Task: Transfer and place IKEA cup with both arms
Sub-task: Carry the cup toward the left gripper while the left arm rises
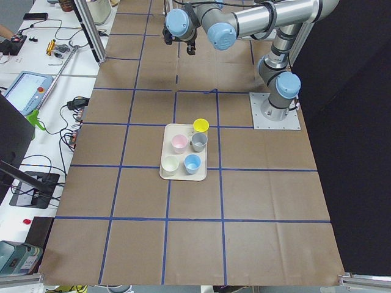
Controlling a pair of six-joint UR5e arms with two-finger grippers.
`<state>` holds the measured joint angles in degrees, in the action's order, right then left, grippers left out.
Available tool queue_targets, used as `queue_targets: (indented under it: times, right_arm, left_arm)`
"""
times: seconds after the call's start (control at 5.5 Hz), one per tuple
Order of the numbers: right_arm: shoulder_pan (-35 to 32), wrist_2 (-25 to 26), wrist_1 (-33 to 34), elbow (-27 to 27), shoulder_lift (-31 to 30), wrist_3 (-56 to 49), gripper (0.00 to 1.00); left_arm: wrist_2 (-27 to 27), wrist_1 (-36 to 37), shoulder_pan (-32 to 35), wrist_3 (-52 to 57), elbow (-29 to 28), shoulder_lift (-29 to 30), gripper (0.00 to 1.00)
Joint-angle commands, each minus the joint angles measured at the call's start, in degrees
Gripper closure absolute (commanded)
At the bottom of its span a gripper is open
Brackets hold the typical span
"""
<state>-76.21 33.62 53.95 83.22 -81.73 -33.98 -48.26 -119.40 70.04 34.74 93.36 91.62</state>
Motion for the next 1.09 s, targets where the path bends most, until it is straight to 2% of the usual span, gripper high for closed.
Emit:
queue_targets:
  times: [0.0, 0.18, 0.73, 0.91]
  right_arm:
    - [-9.17, -20.68, -0.95, 7.53, -0.01, 0.32, 0.58]
    - [-12.97, -28.01, -0.95, 9.57, -0.01, 0.14, 0.58]
    - [-13.97, -30.89, -1.04, 11.16, -1.32, 0.14, 0.58]
    - [-13.97, -30.98, -0.96, 11.87, -1.85, 0.14, 0.58]
  left_arm:
    - [12.25, -3.02, -0.08, 5.77, 3.65, 0.05, 0.01]
    - [19.02, -3.03, 0.27, 6.91, 3.84, -0.47, 0.01]
    - [29.77, -4.70, 1.41, 5.87, 3.76, -2.76, 0.04]
    - [35.46, -4.87, 5.42, 5.17, 3.58, -3.11, 0.04]
